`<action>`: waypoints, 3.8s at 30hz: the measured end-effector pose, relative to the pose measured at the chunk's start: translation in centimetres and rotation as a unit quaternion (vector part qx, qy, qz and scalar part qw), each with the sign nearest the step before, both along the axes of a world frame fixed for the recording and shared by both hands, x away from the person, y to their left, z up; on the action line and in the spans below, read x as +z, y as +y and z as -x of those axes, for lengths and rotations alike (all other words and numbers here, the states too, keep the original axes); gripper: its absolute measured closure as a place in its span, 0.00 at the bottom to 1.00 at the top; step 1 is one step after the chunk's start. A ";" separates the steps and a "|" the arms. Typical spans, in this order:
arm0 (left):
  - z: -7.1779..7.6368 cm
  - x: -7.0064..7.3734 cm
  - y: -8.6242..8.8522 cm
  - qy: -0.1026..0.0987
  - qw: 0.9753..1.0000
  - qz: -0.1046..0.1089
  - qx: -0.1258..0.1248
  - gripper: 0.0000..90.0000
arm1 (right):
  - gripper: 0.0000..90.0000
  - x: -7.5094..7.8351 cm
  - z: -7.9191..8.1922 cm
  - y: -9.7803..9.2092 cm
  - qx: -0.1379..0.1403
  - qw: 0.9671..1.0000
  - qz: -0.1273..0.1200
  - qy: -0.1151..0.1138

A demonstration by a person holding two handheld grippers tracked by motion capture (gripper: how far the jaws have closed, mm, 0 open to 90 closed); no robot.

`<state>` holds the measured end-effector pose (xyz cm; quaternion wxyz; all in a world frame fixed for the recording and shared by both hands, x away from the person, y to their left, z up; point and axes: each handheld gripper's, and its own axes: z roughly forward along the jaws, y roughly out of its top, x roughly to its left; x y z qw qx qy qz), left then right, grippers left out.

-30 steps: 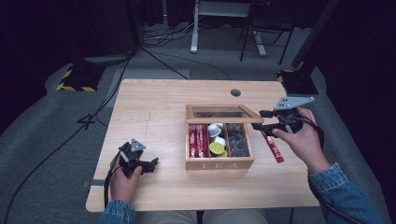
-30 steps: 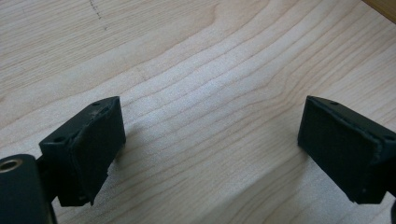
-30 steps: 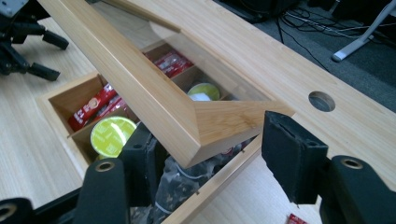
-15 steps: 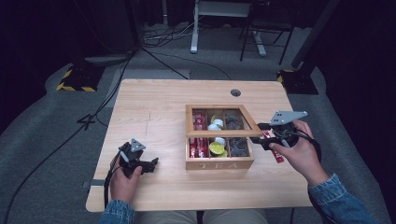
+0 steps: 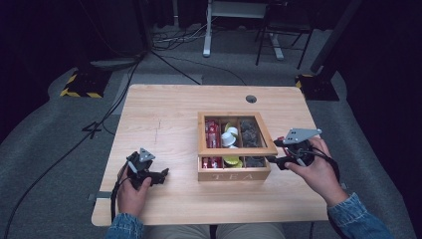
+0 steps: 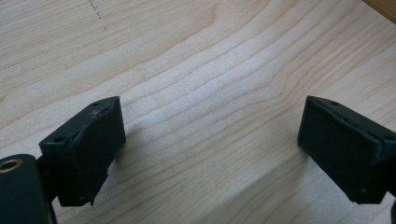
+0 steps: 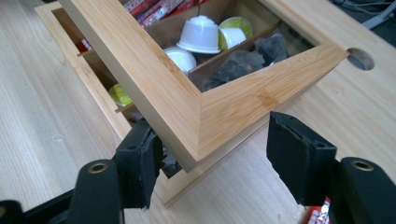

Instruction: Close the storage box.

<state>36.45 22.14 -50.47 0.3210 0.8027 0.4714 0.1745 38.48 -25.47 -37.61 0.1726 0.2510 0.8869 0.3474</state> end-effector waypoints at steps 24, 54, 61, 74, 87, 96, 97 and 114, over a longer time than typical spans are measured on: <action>0.0 0.0 0.0 0.000 1.000 0.000 0.000 0.09 | 0.41 -2.6 0.5 0.3 0.010 0.999 0.031 0.043; 0.0 0.0 0.0 0.000 1.000 0.000 0.000 0.09 | 0.32 0.8 0.1 -3.9 -0.061 0.994 -0.090 0.028; 0.0 0.0 0.0 0.000 1.000 0.001 0.000 0.09 | 0.30 1.0 -0.2 -6.4 -0.085 0.992 -0.090 0.025; -0.1 0.0 0.0 0.000 1.000 0.002 0.000 0.08 | 0.29 -1.8 -1.7 -12.0 -0.159 0.984 -0.073 0.035; -0.1 0.0 0.0 0.000 1.000 0.002 0.000 0.08 | 0.29 -7.1 -3.8 -16.3 -0.205 0.976 -0.052 0.044; -0.1 0.0 0.0 0.000 1.000 0.002 0.000 0.08 | 0.29 -10.2 -3.9 -16.9 -0.223 0.972 -0.056 0.049; -0.1 0.0 0.0 0.000 1.000 0.002 -0.001 0.08 | 0.29 -10.6 -3.9 -17.0 -0.226 0.971 -0.061 0.051; -0.1 0.0 -0.1 -0.001 1.000 0.002 0.000 0.08 | 0.15 -12.7 -3.4 -16.7 -0.249 0.966 -0.059 0.027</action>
